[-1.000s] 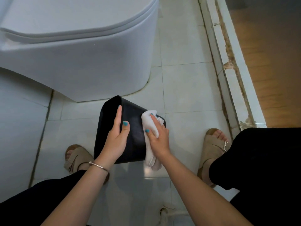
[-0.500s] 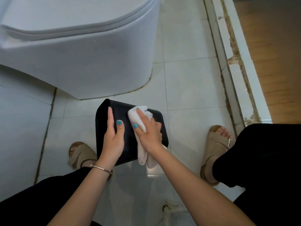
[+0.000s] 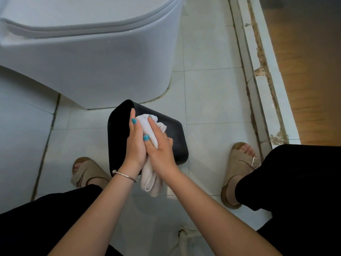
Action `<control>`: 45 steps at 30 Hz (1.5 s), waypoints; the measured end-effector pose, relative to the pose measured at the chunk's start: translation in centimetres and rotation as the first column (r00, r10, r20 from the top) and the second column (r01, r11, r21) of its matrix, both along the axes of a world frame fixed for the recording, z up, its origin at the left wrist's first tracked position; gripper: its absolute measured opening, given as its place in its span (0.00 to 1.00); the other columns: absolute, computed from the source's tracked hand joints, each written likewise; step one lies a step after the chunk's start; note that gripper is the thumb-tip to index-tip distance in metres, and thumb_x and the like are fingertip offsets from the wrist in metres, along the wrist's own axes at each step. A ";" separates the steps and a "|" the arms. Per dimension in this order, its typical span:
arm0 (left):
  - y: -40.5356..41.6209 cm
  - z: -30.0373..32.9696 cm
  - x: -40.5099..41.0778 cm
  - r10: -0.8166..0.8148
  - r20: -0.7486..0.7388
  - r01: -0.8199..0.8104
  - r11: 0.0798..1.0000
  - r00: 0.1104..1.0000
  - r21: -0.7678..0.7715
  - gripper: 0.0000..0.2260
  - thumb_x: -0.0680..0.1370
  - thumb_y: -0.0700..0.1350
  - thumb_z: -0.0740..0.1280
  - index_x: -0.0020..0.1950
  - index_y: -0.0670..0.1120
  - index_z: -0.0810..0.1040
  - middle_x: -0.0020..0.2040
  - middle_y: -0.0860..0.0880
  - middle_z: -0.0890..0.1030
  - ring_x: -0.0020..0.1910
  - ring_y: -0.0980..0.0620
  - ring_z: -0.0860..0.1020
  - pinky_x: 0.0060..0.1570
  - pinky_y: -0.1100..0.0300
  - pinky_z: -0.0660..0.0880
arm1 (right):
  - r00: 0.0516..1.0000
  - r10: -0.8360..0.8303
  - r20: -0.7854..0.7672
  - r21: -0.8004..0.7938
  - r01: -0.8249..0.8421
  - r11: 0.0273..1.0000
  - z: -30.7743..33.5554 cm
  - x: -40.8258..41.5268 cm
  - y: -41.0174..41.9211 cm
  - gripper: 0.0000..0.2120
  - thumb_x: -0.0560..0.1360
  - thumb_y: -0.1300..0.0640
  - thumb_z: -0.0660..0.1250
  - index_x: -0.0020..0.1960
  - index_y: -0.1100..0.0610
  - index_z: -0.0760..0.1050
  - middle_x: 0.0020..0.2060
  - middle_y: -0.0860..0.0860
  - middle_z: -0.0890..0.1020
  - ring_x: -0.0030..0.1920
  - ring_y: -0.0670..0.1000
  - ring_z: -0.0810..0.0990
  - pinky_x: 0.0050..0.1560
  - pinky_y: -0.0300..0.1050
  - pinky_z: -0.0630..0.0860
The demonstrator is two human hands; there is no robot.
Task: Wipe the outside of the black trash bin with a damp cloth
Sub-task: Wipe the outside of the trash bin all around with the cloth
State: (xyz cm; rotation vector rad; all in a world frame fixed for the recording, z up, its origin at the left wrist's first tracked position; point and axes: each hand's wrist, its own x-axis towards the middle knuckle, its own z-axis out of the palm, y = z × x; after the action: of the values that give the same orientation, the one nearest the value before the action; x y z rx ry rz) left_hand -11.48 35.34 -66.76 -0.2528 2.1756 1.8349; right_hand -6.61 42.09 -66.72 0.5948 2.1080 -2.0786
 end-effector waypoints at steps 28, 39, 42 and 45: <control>-0.6 1.5 -0.2 -0.234 -0.044 0.185 0.859 0.971 -0.478 0.24 0.83 0.53 0.49 0.77 0.60 0.44 0.28 0.46 0.69 0.23 0.57 0.68 0.26 0.66 0.63 | 0.941 -0.201 0.272 0.250 0.133 0.959 -8.1 -1.9 5.2 0.25 0.79 0.48 0.60 0.72 0.32 0.59 0.69 0.51 0.69 0.68 0.58 0.64 0.67 0.56 0.66; 1.2 1.8 0.2 -0.328 -0.026 0.279 0.838 0.944 -0.469 0.28 0.80 0.60 0.48 0.77 0.60 0.39 0.44 0.46 0.82 0.36 0.51 0.81 0.38 0.55 0.77 | 0.994 -0.057 -0.094 -0.003 0.057 0.998 -2.7 -5.1 4.0 0.24 0.72 0.47 0.66 0.68 0.36 0.70 0.59 0.47 0.78 0.58 0.47 0.78 0.59 0.44 0.75; 1.4 1.8 0.2 -0.338 -0.021 0.287 0.829 0.941 -0.481 0.28 0.81 0.58 0.49 0.77 0.59 0.39 0.41 0.45 0.81 0.34 0.50 0.80 0.35 0.55 0.76 | 0.997 -0.027 -0.074 0.073 0.032 0.997 -2.9 -6.1 4.7 0.24 0.75 0.46 0.67 0.68 0.33 0.67 0.62 0.46 0.77 0.61 0.48 0.75 0.60 0.45 0.74; 1.0 1.8 0.2 -0.331 -0.029 0.275 0.826 0.943 -0.492 0.27 0.81 0.56 0.50 0.77 0.58 0.40 0.30 0.47 0.76 0.25 0.56 0.75 0.26 0.62 0.67 | 0.999 -0.021 -0.042 0.129 0.026 0.991 -4.3 -7.3 4.9 0.24 0.74 0.42 0.63 0.69 0.30 0.62 0.66 0.46 0.75 0.66 0.52 0.71 0.66 0.52 0.69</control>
State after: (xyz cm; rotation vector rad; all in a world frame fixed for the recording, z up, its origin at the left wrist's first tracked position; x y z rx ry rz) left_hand -11.32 36.32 -64.99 0.1049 2.5515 1.1399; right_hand -13.86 46.99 -70.97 0.6010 2.2831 -1.9934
